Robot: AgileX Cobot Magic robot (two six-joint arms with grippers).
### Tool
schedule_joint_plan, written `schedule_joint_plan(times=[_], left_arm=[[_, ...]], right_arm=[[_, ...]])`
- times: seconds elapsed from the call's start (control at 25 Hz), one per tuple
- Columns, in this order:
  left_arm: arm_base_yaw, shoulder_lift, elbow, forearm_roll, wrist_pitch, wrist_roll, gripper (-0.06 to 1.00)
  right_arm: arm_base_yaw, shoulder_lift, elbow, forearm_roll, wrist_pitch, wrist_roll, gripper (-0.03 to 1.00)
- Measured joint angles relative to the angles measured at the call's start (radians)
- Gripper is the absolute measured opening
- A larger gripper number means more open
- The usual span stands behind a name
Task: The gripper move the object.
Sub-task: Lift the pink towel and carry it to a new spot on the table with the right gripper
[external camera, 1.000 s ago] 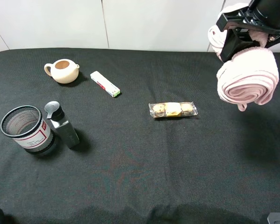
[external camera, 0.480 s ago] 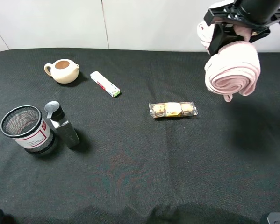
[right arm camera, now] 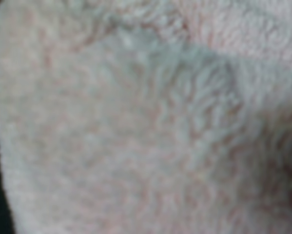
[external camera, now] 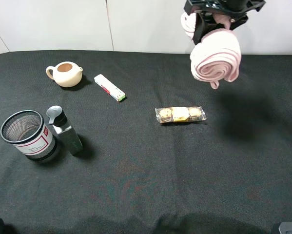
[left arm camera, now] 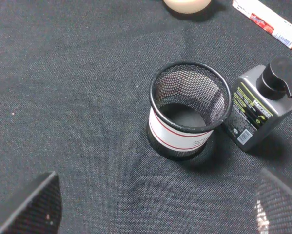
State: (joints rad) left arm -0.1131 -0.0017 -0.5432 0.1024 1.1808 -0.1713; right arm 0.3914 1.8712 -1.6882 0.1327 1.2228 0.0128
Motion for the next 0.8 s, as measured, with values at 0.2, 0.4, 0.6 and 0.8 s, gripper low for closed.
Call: schedule_joint_plan(times=[0.2, 0.4, 0.6, 0.8], left_arm=[[0.000, 0.000, 0.000, 0.000, 0.000, 0.000, 0.83], [0.000, 0.000, 0.000, 0.000, 0.000, 0.000, 0.83], [0.000, 0.000, 0.000, 0.000, 0.000, 0.000, 0.83], [0.000, 0.000, 0.000, 0.000, 0.000, 0.000, 0.83]], right_arm=[[0.009, 0.080, -0.088, 0.001, 0.000, -0.006, 0.39], [0.009, 0.150, -0.151, 0.004, 0.001, -0.019, 0.39], [0.009, 0.218, -0.207, -0.001, 0.001, -0.020, 0.39], [0.009, 0.280, -0.248, -0.025, 0.000, -0.020, 0.39]])
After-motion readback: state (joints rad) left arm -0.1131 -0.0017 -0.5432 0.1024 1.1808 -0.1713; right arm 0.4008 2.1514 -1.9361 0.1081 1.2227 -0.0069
